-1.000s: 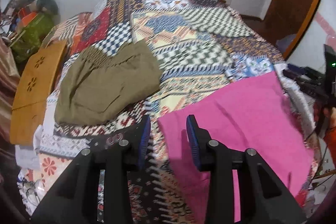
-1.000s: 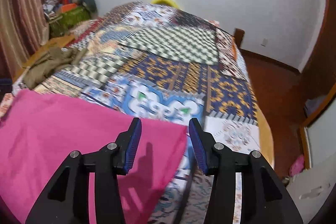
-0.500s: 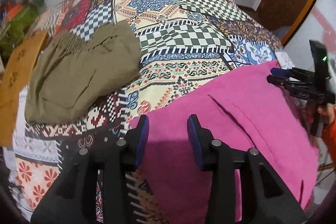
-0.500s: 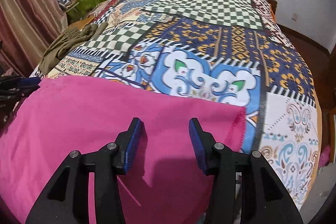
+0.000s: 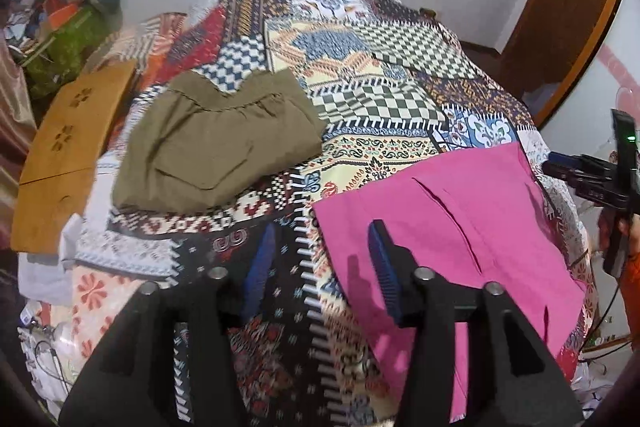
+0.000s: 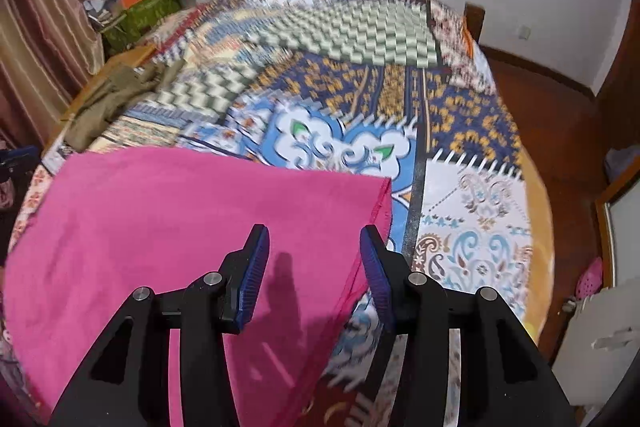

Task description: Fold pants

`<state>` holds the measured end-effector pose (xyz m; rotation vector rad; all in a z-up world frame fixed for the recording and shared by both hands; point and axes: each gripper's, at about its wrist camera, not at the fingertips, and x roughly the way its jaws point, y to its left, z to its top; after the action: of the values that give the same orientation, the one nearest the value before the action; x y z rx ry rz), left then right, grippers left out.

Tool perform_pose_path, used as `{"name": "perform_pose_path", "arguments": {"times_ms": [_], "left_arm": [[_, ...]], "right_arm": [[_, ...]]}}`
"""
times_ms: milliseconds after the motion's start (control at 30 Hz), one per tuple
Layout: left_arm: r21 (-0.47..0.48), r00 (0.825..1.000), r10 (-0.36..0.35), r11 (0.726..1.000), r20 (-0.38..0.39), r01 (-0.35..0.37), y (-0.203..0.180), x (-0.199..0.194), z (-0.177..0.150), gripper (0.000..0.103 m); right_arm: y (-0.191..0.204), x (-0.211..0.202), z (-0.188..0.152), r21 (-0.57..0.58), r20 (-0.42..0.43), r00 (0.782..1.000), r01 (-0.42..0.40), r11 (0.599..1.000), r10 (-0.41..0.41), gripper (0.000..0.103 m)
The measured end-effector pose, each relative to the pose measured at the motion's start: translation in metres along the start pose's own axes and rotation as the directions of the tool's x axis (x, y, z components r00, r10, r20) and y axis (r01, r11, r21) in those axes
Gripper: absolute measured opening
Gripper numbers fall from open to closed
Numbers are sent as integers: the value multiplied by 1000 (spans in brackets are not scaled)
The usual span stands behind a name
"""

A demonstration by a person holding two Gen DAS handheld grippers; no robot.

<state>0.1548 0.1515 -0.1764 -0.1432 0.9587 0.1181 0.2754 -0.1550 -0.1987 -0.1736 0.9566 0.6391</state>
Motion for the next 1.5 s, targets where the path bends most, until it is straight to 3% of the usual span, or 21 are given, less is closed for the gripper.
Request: {"name": "perform_pose_path", "arguments": {"times_ms": [333, 500, 700, 967, 1133, 1233, 1367, 1500], "left_arm": [[39, 995, 13, 999, 101, -17, -17, -61, -31, 63], [20, 991, -19, 1000, 129, 16, -23, -80, -47, 71], [-45, 991, -86, 995, 106, 91, -29, -82, -64, 73], [-106, 986, -165, 980, 34, 168, -41, -59, -88, 81], [-199, 971, -234, 955, -42, 221, -40, -31, -98, 80], [-236, 951, -293, 935, -95, 264, -42, -16, -103, 81], [-235, 952, -290, 937, -102, 260, -45, -14, -105, 81], [-268, 939, -325, 920, -117, 285, -42, -15, -110, 80]], "right_arm": [[52, -91, -4, -81, 150, 989, 13, 997, -1, 44], [69, -120, -14, -91, 204, 979, 15, 996, 4, 49], [89, -143, -30, -103, 246, 969, 3, 995, 23, 50], [104, -131, -43, -106, 234, 970, -40, 994, 64, 52], [112, -109, -46, -131, 191, 979, -47, 990, 72, 52], [117, -95, -48, -162, 165, 983, -48, 986, 75, 52], [122, -78, -51, -196, 131, 988, -52, 979, 79, 52], [126, -62, -56, -202, 95, 990, -85, 976, 106, 52]]}}
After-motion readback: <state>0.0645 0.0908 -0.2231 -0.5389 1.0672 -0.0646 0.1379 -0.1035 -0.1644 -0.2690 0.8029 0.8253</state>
